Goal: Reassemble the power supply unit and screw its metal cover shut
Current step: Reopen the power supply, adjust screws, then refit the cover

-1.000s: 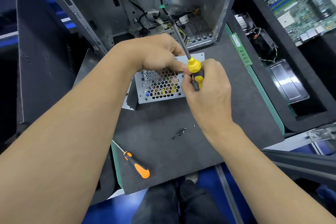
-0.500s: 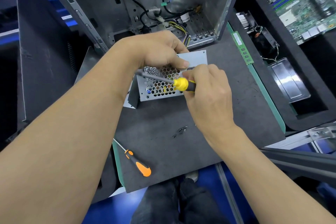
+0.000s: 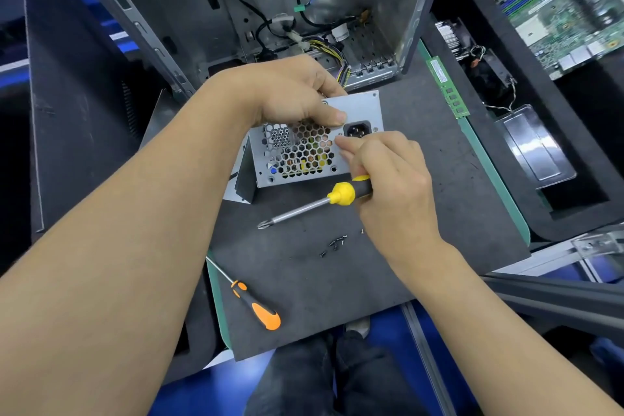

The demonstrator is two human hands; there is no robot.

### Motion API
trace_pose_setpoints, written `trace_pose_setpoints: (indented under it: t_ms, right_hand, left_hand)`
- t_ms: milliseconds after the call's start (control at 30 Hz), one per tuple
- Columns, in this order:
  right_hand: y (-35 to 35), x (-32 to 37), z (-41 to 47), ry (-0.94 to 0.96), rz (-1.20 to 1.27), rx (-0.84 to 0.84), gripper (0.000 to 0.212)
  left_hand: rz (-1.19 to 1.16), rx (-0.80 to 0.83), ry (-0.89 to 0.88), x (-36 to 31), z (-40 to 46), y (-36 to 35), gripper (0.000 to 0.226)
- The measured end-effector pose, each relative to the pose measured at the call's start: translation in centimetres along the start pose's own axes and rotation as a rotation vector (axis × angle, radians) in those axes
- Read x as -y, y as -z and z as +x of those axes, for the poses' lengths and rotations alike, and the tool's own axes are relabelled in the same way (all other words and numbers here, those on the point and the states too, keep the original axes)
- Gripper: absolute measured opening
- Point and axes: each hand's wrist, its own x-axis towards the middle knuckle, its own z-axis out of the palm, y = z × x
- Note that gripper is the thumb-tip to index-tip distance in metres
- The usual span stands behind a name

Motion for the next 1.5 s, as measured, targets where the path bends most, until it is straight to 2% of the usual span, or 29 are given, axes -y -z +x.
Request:
trace_pose_setpoints:
  t_ms: [100, 300, 467, 667, 1000, 1167, 1267, 1333, 1500]
  right_hand:
    - [-0.2, 0.0, -0.1, -0.003, 0.015, 0.014, 0.041]
    - [-0.2, -0.2, 0.1, -0.058, 0.021, 0.069, 0.018]
    - [-0.4, -0.3, 0.3, -0.017, -0.011, 0.046, 0.014]
    - [-0.3, -0.3, 0.4, 0.014, 0.019, 0.043, 0.025]
    - [0.7, -0.3, -0.2, -0.063, 0.163, 0.096, 0.054]
    - [1.6, 0.4, 0.1, -0.305, 0.301, -0.028, 0.030]
    - [2.9, 0.7, 0.6, -0.503, 0.217, -0.139, 0.036]
    - [4.1, 0.8, 1.1, -0.608, 0.238, -0.122, 0.041]
    - [6.7, -0.4, 1.7, -0.560, 0.336, 0.058, 0.011]
  left_hand:
    - [0.010, -0.008, 0.004, 0.0, 0.0, 0.0, 0.012]
    - [-0.001, -0.011, 0.006, -0.1, -0.1, 0.0, 0.012]
    - [-0.010, -0.006, 0.009, 0.1, 0.0, 0.0, 0.012]
    - [-0.016, -0.005, 0.012, 0.1, 0.1, 0.0, 0.014]
    - [0.000, 0.002, 0.018, 0.0, 0.1, 0.0, 0.014]
    - [-0.025, 0.005, 0.027, 0.0, 0.1, 0.1, 0.014]
    - [-0.010, 0.001, 0.027, 0.0, 0.1, 0.1, 0.014]
    - [-0.015, 0.004, 0.031, 0.1, 0.1, 0.2, 0.014]
    - [-0.012, 0.004, 0.035, 0.0, 0.1, 0.2, 0.014]
